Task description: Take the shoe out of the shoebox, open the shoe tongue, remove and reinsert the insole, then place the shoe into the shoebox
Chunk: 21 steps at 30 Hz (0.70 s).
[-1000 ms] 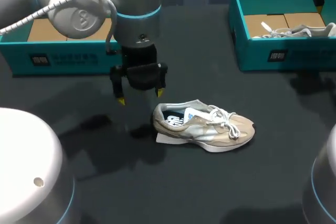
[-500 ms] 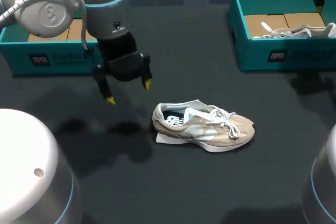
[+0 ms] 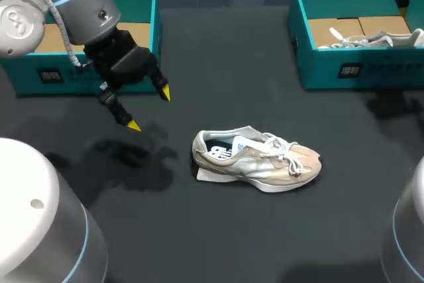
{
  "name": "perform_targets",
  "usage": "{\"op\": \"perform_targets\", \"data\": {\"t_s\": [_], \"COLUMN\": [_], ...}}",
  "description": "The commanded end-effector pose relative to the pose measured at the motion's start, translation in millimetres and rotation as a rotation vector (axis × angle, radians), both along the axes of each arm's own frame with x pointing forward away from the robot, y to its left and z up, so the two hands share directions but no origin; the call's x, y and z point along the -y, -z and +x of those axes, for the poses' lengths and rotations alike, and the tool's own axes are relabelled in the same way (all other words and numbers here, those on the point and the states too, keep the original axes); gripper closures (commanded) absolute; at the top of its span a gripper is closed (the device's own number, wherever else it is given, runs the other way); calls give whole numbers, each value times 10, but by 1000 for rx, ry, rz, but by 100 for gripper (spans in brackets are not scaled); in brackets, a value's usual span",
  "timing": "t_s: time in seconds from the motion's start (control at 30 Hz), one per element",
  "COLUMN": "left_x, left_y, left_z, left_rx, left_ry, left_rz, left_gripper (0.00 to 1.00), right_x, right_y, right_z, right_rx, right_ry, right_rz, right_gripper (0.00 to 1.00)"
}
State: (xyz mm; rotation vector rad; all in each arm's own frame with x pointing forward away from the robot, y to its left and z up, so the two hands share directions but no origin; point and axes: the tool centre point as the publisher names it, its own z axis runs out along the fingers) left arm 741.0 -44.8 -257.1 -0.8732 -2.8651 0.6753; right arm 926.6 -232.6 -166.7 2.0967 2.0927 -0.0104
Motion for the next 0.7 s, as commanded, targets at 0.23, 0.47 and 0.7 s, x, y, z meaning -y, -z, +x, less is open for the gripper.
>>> {"op": "perform_targets", "data": {"t_s": [0.23,0.47,0.7], "left_x": [-236,-313,-449], "left_y": [371,503,641], "left_z": [-114,-90,-38], "left_rx": [-275,-347,-508], "left_ry": [-479,-551,-567], "left_rz": [-319,-386,-544], "left_gripper": [0,0,0], "right_x": [2,2,2], "right_y": [0,0,0], "right_z": [0,0,0], "right_rx": [0,0,0], "right_ry": [0,0,0], "right_rz": [1,1,1], "right_gripper": [0,0,0]}}
